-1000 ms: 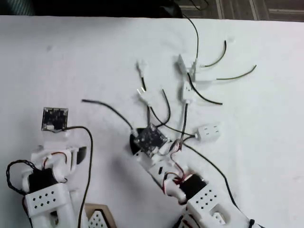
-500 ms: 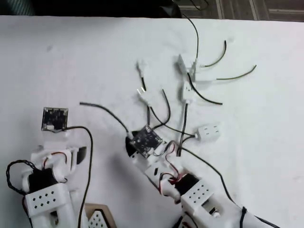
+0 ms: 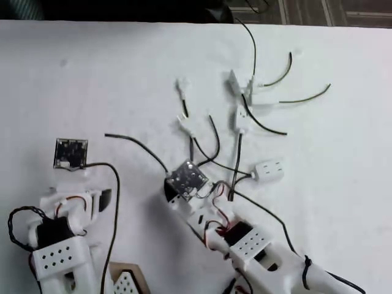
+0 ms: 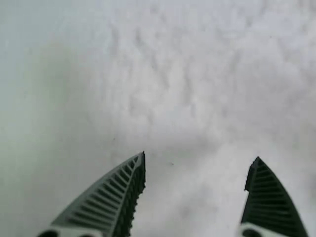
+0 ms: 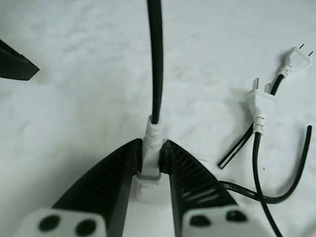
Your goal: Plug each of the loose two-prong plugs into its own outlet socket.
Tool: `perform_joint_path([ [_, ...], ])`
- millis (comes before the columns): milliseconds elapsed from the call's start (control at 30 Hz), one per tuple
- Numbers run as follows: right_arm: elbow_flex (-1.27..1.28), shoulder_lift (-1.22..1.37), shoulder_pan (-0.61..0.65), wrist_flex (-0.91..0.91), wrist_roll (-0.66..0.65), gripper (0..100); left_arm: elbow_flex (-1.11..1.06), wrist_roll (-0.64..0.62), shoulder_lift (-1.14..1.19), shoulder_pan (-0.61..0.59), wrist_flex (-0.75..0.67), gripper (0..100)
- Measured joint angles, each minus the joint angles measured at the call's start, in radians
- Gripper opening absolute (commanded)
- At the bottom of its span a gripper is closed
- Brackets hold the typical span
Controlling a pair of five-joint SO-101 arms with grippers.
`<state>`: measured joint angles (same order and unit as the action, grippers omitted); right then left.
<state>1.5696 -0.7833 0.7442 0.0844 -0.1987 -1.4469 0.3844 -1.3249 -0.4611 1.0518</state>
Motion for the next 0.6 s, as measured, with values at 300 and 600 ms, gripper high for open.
perform_joint_path([
  [300, -0.008, 0.095, -0.008, 0.077, 0.002, 1.7, 0.000, 0.000, 0.000, 0.000, 0.000, 32],
  [600, -0.035, 0.103, -0.032, 0.028, 0.003, 1.7, 0.000, 0.000, 0.000, 0.000, 0.000, 32],
])
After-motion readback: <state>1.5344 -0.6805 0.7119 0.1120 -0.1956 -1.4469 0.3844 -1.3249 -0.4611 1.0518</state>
